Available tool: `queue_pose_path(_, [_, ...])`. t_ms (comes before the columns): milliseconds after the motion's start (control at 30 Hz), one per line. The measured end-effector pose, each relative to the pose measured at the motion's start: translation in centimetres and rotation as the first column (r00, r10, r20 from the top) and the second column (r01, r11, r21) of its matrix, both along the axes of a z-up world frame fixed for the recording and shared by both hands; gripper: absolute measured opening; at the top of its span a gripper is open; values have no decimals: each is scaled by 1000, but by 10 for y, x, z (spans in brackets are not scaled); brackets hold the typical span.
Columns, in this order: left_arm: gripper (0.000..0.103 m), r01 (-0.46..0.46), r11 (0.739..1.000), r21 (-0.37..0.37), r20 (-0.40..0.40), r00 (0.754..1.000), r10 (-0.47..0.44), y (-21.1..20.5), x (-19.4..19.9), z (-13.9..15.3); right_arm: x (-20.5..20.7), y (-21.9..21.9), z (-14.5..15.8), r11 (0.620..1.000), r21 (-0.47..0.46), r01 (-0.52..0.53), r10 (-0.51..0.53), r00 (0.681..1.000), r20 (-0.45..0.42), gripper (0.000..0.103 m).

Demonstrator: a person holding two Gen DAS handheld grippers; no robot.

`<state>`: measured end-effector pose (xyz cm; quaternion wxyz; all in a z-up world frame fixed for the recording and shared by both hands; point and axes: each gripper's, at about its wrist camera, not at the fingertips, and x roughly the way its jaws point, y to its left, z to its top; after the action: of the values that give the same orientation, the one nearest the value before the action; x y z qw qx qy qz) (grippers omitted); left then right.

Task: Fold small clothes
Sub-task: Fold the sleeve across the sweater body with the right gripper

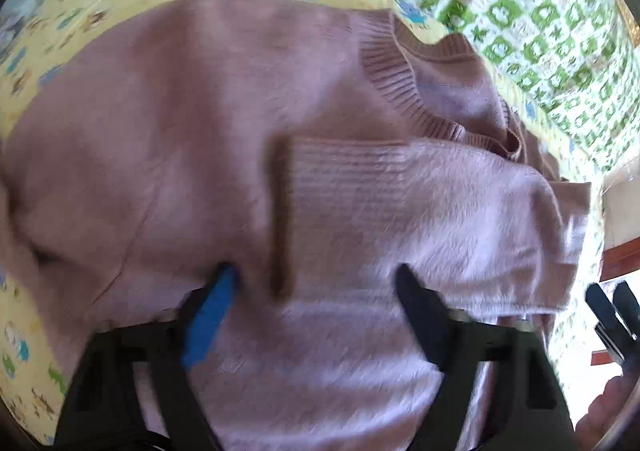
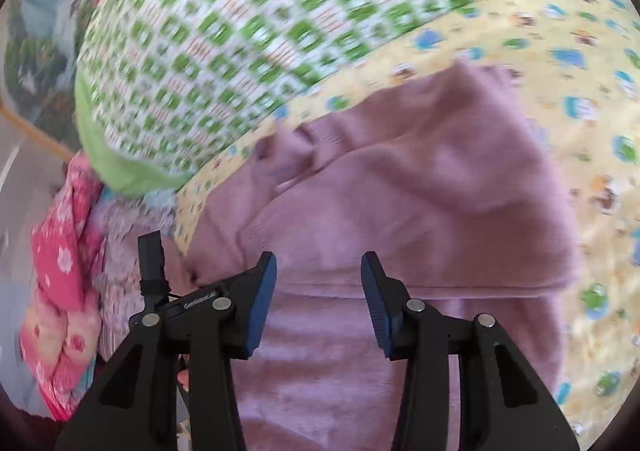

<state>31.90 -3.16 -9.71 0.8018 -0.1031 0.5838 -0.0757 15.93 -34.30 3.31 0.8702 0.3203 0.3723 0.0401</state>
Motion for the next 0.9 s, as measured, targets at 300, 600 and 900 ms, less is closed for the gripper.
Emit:
queue_pose_path(300, [7,-13,995,-100,255,966,38,37,-32,76,-17,-39,18,990,-56,133,-131,991,29,45])
queue_pose_path(600, [7,-95,994,-59,220,970,106,98,-45,54,15,-63,-8,969,-159,187,-196,980,-43,63])
queue_pose_path(900, [7,-34,998,-45,186,982,41,73,-46,39,66,-79,-50,985,-160,71,-97,982,-161,10])
